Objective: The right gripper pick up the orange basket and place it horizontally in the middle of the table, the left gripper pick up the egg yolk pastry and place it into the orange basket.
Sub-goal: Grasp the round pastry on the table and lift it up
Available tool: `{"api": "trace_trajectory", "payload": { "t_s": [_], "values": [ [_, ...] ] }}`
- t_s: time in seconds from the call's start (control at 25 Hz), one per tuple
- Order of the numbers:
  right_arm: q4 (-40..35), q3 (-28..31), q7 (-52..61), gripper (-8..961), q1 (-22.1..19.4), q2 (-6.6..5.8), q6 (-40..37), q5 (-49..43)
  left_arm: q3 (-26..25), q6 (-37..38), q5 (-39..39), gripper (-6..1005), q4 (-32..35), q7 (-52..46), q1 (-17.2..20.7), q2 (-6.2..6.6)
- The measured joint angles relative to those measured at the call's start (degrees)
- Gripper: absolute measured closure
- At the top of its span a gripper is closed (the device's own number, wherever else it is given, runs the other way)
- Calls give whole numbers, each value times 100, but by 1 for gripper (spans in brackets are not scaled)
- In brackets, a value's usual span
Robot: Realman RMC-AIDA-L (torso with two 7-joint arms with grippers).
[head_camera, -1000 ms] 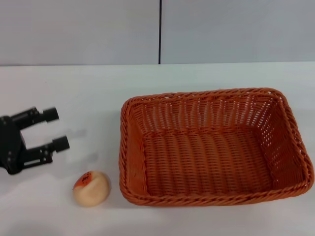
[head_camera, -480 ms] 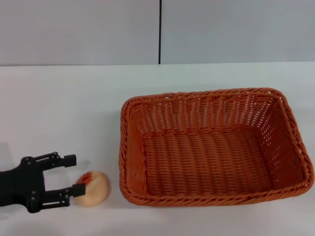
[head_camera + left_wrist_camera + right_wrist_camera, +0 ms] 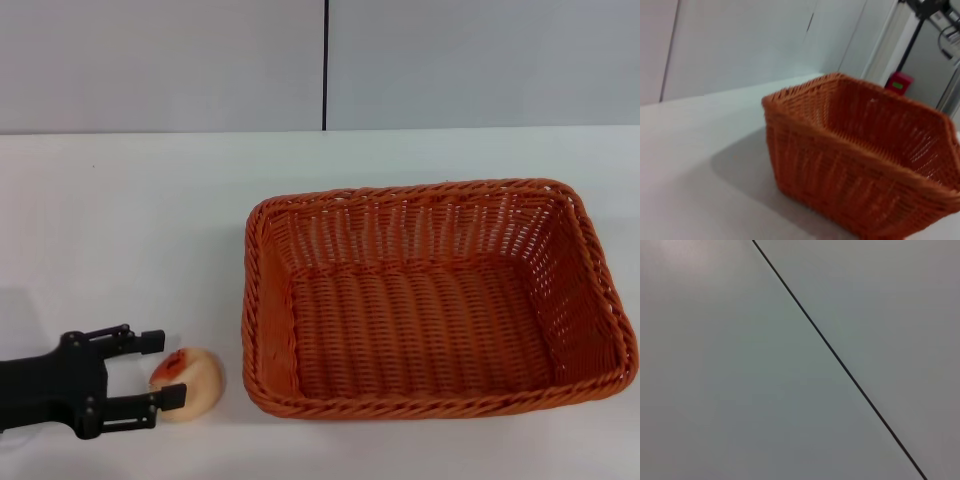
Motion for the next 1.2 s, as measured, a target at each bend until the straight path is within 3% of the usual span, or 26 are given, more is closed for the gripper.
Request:
{"api": "trace_trajectory", "payload": {
  "t_s": [0.32,0.88,1.04,1.16,1.2],
  "values": [
    [2,0,-17,430,42,-20,7,-1,-4,399,296,203,-14,-11,-21,-176],
    [1,-4,-18,430,36,-24,7,-32,12,469,318,203,-37,20,17,-206],
    [1,0,-18,430,33,-25,7,-39,10,444,319,351,-46,42,8,-208],
    [1,1,-18,430,37,-33,9,-39,7,417,320,587,-46,44,-17,-198],
    [1,1,-18,430,37,-33,9,-39,7,417,320,613,-46,44,-17,-198]
  ]
}}
